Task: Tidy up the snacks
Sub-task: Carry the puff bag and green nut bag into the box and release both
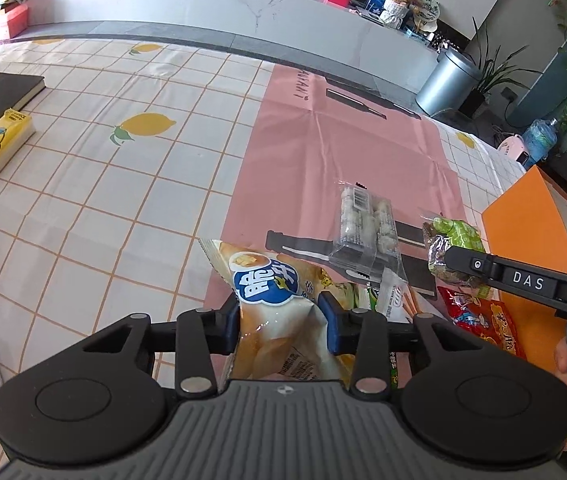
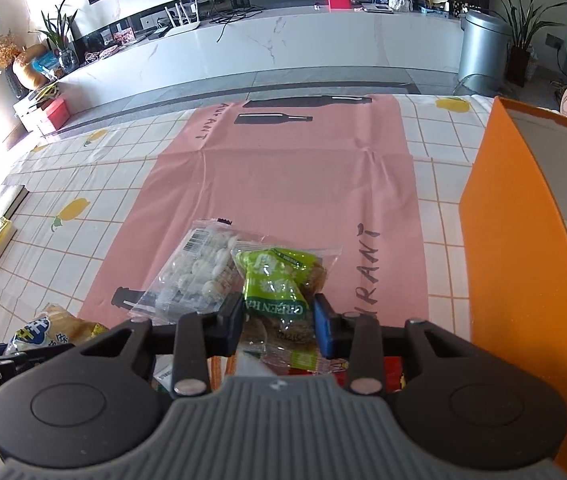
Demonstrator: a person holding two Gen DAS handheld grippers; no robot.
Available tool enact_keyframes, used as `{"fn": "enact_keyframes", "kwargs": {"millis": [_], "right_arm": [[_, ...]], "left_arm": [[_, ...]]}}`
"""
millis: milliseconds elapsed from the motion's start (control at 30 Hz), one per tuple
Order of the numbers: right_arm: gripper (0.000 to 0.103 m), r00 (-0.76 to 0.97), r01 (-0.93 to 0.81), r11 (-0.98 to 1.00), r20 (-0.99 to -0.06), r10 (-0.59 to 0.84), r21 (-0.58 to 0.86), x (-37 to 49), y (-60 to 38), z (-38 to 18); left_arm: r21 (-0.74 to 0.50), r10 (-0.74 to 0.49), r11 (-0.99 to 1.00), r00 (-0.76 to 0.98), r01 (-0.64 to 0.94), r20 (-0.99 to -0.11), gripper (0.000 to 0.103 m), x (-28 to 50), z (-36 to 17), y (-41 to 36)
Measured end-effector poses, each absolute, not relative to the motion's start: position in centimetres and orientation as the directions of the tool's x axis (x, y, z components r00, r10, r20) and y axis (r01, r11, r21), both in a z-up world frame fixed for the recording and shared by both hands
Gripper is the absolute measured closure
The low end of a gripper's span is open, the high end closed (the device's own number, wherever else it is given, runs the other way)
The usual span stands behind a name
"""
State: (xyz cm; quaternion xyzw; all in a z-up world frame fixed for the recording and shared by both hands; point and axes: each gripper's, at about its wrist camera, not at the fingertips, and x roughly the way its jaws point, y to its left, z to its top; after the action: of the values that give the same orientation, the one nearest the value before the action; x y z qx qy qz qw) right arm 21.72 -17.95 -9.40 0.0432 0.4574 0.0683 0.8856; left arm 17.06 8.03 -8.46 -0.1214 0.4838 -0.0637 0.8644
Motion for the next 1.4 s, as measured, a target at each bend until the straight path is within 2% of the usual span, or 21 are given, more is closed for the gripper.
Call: {"fn": "enact_keyframes", "kwargs": {"millis": [200, 767, 1067, 1400], "right_arm": [[0.069, 0.597, -0.101, 0.984, -0.782, 0.179, 0.148, 19.7, -18.4, -7.1], [0.07, 0.632, -0.14, 0.958, -0.722, 0.282, 0.252, 12.1, -23.4, -1.7], [0.07, 0.67, -0.118, 0.958, -0.691, 0.271, 0.261, 8.8, -29.9, 1.4], [0.07, 0.64, -0.062, 0.982, -0.748, 0.175, 0.177, 7.8, -38.4, 1.6]], "left_arm": [[-0.249, -0.209, 0.969, 0.557, 0.003, -0.804, 0.063, 15.9, -5.9, 7.4], [-0.221, -0.244, 0.968, 0.65, 0.118, -0.72, 0.064, 11.4, 1.1, 2.5], [-0.186, -0.338, 0.938, 0.663, 0.291, -0.667, 0.064, 10.5, 4.8, -4.9], [-0.1, -0.459, 0.835, 0.584, 0.541, -0.67, 0.064, 11.6, 4.5, -15.9]]}}
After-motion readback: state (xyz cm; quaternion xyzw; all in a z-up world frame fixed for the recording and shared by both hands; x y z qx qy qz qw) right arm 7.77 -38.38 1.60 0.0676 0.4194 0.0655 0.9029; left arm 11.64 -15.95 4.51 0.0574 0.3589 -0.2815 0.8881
